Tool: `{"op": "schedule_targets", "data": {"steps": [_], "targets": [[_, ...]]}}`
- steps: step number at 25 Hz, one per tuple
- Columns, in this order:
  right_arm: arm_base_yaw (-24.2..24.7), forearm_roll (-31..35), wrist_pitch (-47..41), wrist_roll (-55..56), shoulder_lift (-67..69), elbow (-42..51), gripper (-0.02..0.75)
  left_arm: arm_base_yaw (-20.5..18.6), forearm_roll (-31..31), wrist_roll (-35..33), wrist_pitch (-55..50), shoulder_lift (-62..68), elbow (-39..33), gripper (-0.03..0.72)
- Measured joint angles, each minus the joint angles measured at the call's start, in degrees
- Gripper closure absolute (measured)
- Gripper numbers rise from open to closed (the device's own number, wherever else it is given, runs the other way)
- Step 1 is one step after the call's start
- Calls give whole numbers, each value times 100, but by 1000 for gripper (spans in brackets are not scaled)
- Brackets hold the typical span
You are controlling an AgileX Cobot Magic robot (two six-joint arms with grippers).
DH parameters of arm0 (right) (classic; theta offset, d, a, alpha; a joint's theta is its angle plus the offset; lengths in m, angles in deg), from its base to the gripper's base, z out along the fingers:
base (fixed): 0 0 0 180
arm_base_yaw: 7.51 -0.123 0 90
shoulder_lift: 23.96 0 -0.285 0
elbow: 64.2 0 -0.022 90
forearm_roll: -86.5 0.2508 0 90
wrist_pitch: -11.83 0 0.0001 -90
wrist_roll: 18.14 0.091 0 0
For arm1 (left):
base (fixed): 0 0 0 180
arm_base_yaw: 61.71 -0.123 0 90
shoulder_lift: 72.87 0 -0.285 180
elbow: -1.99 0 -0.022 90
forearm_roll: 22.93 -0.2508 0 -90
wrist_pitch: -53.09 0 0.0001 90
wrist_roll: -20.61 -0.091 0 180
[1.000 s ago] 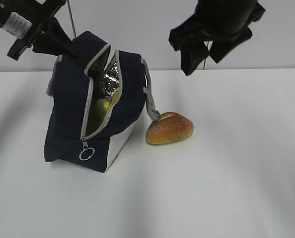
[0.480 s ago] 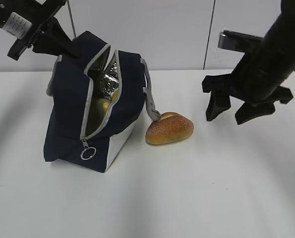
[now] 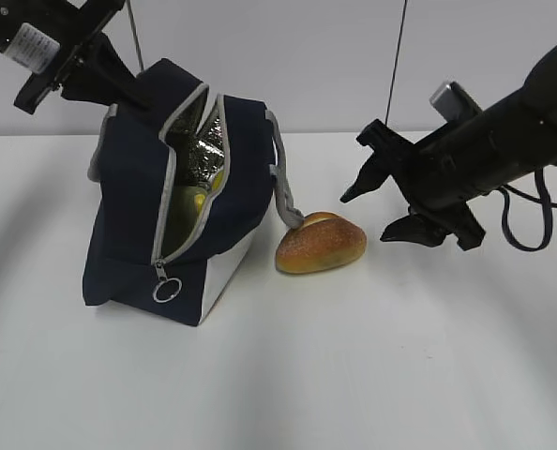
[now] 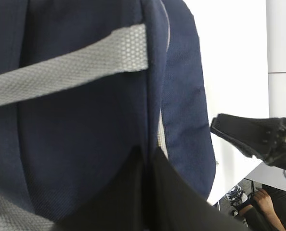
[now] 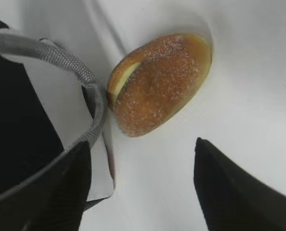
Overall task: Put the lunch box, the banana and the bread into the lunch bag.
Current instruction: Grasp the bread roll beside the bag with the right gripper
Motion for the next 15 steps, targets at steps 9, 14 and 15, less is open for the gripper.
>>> {"op": "schedule_targets", "data": {"steps": [9,14,15], "targets": [[0,681,117,-10,644,0,246,0,0,0,0,0,0,691],[0,1242,401,-39,838,0,246,0,0,0,0,0,0,691],[0,1382,447,-103,880,0,246,0,0,0,0,0,0,691]]}}
